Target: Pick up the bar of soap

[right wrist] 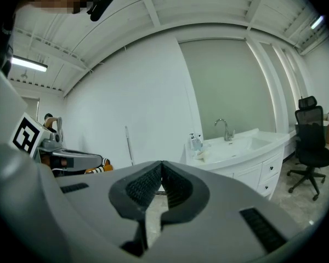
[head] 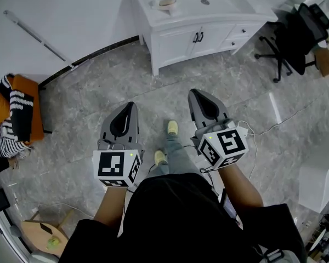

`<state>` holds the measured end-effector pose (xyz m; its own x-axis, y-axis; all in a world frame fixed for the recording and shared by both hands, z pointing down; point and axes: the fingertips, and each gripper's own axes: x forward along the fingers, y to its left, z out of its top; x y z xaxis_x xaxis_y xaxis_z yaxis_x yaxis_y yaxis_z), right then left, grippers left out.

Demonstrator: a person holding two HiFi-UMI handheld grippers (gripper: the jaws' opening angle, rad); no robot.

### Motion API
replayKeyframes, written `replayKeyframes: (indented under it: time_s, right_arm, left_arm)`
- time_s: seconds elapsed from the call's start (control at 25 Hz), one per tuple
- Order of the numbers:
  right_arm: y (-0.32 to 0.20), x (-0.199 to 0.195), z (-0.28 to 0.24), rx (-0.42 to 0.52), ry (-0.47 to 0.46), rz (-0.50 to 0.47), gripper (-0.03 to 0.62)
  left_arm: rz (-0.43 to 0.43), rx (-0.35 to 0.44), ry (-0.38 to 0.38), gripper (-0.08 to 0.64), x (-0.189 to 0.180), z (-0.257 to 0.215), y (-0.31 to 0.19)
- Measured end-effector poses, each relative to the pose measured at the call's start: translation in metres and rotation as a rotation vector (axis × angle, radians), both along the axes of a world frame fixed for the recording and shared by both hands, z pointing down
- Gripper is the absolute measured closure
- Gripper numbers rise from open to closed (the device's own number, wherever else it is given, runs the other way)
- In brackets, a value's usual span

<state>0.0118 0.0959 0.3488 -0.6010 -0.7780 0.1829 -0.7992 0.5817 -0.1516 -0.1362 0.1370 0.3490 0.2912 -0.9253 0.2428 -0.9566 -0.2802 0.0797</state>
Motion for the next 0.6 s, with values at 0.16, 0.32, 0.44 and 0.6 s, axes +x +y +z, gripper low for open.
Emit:
replayKeyframes:
  time_s: [0.16,0.32,0.44,0.6]
  right_arm:
    - [-0.036,0.001,0.004,-0.012,0.001,0.002,0.588]
    - [-0.075,0.002,0.003,-0.009,0.007,-0.006,0.588]
    - [-0.106,0.010,-0.002,0.013,0.014,-0.003,0.588]
    - [-0.138,0.016,-0.001,0.015,0.002,0.000,0.588]
  left_arm:
    - [0.005,-0.015,-0.003,0.551,0.001,0.003,-0.033]
    - [-0.002,-0.032,-0.011,0.551,0.000,0.004,-0.068]
    - [0.007,-0.036,-0.022,0.551,0.006,0.002,-0.096]
    - [0.016,-0.038,-0.035,0.551,0.011,0.000,-0.127]
